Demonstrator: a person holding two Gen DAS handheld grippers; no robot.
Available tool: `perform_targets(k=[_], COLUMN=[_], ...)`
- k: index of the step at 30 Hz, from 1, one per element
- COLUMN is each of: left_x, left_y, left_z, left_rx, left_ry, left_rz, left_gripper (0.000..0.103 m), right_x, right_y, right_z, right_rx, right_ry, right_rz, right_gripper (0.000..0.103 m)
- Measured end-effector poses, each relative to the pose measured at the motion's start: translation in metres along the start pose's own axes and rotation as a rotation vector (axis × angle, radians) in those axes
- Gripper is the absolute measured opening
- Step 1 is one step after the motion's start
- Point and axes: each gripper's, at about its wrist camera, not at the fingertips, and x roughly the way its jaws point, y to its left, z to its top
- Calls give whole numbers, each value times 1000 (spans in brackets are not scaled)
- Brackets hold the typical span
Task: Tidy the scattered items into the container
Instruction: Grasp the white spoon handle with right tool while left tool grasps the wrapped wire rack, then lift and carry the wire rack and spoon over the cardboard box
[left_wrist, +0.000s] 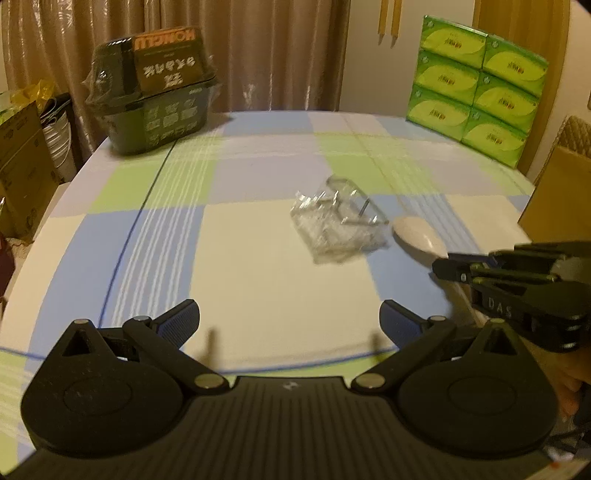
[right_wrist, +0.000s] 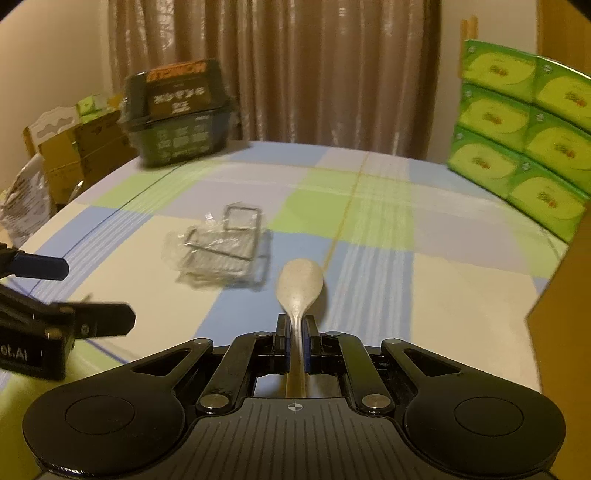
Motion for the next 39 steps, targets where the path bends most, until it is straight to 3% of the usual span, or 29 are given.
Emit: perform_targets(k=[10, 20, 24, 25, 28, 31, 39], left_x=[42, 81, 93, 94, 85, 68, -13], left_y=[-26, -47, -51, -51, -51, -51, -57], left_z=[28, 44, 46, 46, 43, 34, -23], left_rx=[37, 30, 39, 44, 61, 81, 110], left_ry=[-58, -29, 14, 19, 6, 11, 13], left_rz=[-61, 19, 46, 45, 49, 43, 0], left_gripper=[101, 98, 84, 76, 62, 57, 55], right_x=[0, 0, 0, -2, -9, -22, -84], right_y=[-18, -25, -26, -26, -27, -24, -11], right_z=[-5, -6, -6, -7, -9, -14, -48], right_rx=[46, 52, 57, 57, 65, 73, 89], right_ry=[17, 9, 12, 11, 12, 16, 47], right_rz=[-50, -55, -51, -49, -45, -37, -1], right_gripper=[3, 3, 3, 3, 3, 3, 3])
